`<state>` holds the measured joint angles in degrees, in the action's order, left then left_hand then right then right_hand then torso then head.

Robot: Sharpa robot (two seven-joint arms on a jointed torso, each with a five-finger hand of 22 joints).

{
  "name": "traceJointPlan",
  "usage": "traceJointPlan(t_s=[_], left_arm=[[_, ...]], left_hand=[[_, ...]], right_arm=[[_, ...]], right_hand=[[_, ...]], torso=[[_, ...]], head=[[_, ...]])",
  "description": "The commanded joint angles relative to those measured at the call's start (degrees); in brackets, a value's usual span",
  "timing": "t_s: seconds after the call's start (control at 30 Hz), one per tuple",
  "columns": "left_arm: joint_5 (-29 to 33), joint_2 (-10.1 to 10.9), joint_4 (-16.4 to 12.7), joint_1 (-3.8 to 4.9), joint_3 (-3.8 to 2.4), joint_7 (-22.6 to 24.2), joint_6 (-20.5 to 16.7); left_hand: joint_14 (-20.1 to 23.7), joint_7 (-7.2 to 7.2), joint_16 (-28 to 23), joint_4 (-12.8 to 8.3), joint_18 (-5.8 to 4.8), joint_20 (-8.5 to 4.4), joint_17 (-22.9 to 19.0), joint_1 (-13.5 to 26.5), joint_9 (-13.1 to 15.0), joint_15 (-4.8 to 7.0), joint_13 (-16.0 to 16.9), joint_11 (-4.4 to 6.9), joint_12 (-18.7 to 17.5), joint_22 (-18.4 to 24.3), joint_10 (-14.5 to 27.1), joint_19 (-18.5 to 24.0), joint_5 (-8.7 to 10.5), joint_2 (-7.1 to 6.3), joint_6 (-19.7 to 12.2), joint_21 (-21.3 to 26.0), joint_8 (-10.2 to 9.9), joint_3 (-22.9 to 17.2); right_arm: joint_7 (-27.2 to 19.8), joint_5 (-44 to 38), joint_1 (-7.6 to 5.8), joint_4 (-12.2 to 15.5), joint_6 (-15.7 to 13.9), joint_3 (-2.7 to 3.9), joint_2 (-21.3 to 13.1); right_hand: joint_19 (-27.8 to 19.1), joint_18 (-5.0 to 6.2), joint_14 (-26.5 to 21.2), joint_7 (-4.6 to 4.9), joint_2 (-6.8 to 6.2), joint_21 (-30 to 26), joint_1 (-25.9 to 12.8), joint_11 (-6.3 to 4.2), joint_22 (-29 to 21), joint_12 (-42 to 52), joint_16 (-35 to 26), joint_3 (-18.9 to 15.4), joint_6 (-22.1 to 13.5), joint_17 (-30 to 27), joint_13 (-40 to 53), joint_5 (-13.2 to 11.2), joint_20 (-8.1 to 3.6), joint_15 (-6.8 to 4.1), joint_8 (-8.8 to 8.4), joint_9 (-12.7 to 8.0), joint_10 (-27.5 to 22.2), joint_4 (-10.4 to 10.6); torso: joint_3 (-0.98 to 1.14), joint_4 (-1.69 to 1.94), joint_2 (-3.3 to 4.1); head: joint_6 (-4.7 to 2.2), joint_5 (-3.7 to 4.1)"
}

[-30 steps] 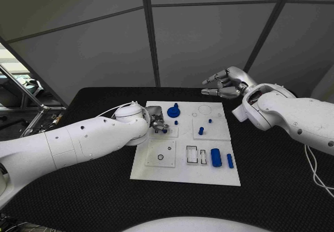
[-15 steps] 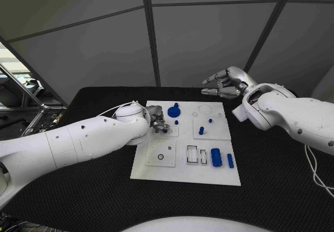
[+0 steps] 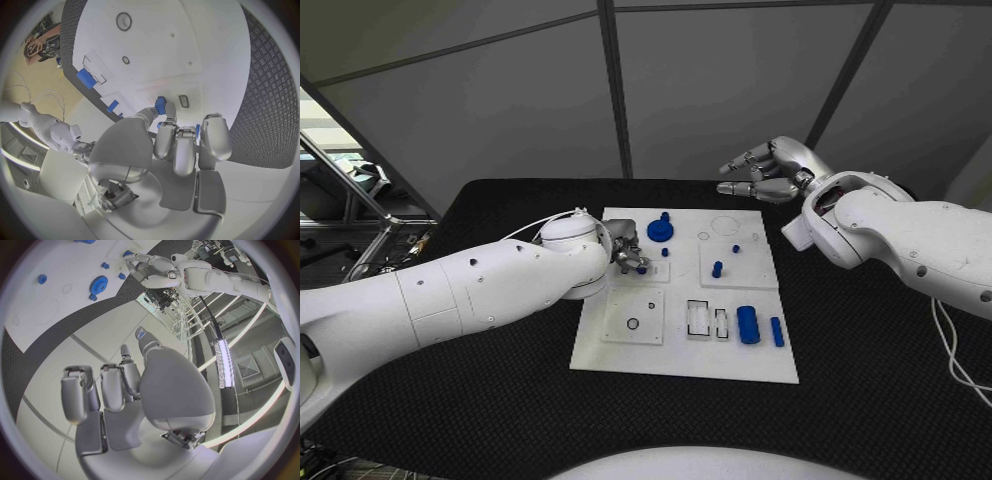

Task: Assemble the parts on the task board

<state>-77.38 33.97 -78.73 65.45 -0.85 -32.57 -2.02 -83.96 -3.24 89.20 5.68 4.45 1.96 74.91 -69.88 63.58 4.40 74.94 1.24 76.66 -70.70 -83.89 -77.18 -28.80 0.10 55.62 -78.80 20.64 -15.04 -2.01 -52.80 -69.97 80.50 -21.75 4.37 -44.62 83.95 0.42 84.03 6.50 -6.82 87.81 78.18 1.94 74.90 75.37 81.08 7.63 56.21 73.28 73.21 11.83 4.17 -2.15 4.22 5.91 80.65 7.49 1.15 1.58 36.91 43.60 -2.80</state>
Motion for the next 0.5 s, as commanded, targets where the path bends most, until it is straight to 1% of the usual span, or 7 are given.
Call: traceJointPlan(t_s=[0.03,0.2,0.4,0.5], left_arm=[[0.10,-0.17,0.05,-0.25,0.19,-0.50,2.51],[0.11,-0.23,0.36,-0.26,0.19,-0.54,2.55],[1.23,-0.59,0.92,-0.28,0.19,-0.51,2.35],[1.81,-0.79,1.16,-0.29,0.19,-0.43,2.22]], left_hand=[[-5.83,0.57,0.22,-9.93,0.00,-0.12,14.44,0.10,-0.10,0.27,7.39,0.17,-0.01,0.08,-0.08,-0.24,0.17,0.25,0.02,-0.03,0.16,-10.23],[-5.84,0.57,0.23,-9.95,0.01,-0.12,14.45,0.12,-0.06,0.27,7.39,0.17,-0.03,0.09,-0.08,-0.24,0.14,0.25,0.03,-0.02,0.17,-10.26],[-5.83,0.57,0.19,-9.88,0.02,-0.13,14.42,0.60,0.17,0.27,7.34,0.16,-0.15,0.15,-0.05,-0.18,0.14,0.31,0.05,0.05,0.19,-10.36],[-5.82,0.69,0.19,-9.45,0.01,-0.12,14.41,1.71,0.53,0.28,7.33,0.19,-0.25,0.12,-0.07,-0.20,0.72,0.35,-0.04,0.11,0.10,-10.22]], right_arm=[[-0.43,0.12,-0.12,0.08,0.26,0.05,-0.02],[-0.45,0.12,-0.12,0.06,0.22,0.05,0.01],[-0.49,0.12,-0.12,0.01,0.21,0.05,0.10],[-0.50,0.12,-0.12,-0.01,0.20,0.05,0.10]], right_hand=[[3.80,0.52,2.43,0.09,-0.05,-0.14,-0.42,-0.19,11.57,-0.19,-0.31,-0.03,0.42,0.03,0.04,-0.12,-0.30,-0.39,-0.36,0.09,-0.12,-0.27],[3.80,0.52,2.43,0.09,-0.05,-0.14,-0.42,-0.19,11.57,-0.19,-0.31,-0.03,0.42,0.03,0.04,-0.12,-0.30,-0.39,-0.36,0.09,-0.12,-0.27],[3.79,0.53,2.42,0.09,-0.03,-0.16,-0.49,-0.19,11.55,-0.30,-0.35,-0.03,0.43,-0.04,-0.09,-0.13,-0.30,-0.39,-0.36,0.09,-0.18,-0.29],[3.78,0.53,2.41,0.09,-0.02,-0.17,-0.53,-0.19,11.54,-0.28,-0.37,-0.03,0.43,-0.07,-0.07,-0.13,-0.31,-0.39,-0.37,0.09,-0.17,-0.29]], torso=[[-0.01,0.03,-0.03],[0.02,0.05,-0.02],[-0.03,-0.03,0.01],[-0.02,-0.01,0.01]], head=[[0.13,-0.01],[0.09,0.00],[0.12,0.04],[0.21,0.10]])
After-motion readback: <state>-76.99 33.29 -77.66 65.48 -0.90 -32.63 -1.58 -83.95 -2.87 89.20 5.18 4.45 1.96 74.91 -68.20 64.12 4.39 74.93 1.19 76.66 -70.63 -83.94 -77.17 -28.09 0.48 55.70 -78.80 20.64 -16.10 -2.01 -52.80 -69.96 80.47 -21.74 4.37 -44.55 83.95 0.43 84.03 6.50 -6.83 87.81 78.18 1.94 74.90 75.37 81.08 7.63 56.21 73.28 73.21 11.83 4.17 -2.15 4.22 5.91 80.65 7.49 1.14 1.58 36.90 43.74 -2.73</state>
